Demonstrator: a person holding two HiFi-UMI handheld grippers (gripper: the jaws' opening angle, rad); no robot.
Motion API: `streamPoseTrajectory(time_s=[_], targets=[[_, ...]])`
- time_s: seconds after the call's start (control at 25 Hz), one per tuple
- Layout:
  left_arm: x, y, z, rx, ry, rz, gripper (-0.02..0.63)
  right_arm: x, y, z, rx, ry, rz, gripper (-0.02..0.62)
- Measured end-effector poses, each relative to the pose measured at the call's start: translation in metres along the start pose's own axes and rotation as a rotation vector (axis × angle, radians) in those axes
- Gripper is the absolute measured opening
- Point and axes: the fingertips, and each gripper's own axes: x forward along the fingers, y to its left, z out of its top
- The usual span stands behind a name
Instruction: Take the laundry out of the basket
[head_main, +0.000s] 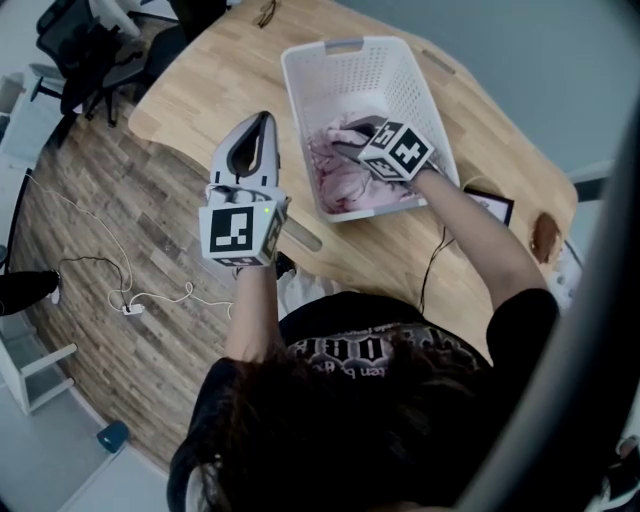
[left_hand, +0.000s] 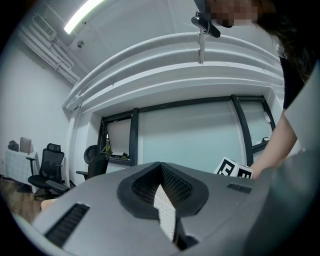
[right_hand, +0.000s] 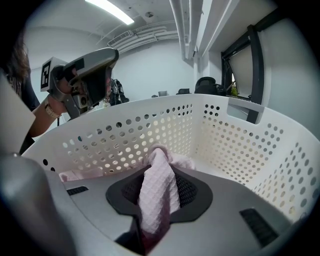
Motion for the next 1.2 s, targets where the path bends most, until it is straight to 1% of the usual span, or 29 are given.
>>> streamPoseTrajectory(time_s=[0.16, 0.32, 0.52, 0.68, 0.84, 1.0, 1.08, 1.2], targets=[[0.006, 0.016, 0.0, 0.0, 0.002, -0.019, 0.0, -0.002, -0.006, 0.008, 0.013, -0.026, -0.024, 0.112], [0.011, 0.032, 0.003, 0.007, 0.005, -0.055, 0.0, -0.009, -0.009, 0.014, -0.002, -0.036, -0.065, 0.107], [0.019, 0.047, 0.007, -0.011, 0.007, -0.119, 0.0, -0.024, -0.015, 0.03, 0.088, -0.092, -0.123, 0.1], [0.028, 0.054, 0.012, -0.014, -0.019, -0.159, 0.0, -0.035, -0.025, 0.049, 0.129, -0.155, -0.19, 0.095], [0.035, 0.058, 0.015, -0.018, -0.014, -0.189, 0.001, -0.048, -0.034, 0.063, 0.175, -0.223, -0.258, 0.092], [0.041, 0.066, 0.02, -0.011, -0.053, -0.223, 0.0, -0.063, -0.043, 0.081, 0.197, -0.283, -0.327, 0.092], [0.044, 0.072, 0.021, -0.013, -0.047, -0.233, 0.001, -0.07, -0.048, 0.09, 0.181, -0.301, -0.368, 0.092], [0.051, 0.082, 0.02, -0.015, -0.013, -0.236, 0.001, -0.079, -0.058, 0.103, 0.174, -0.334, -0.418, 0.092]])
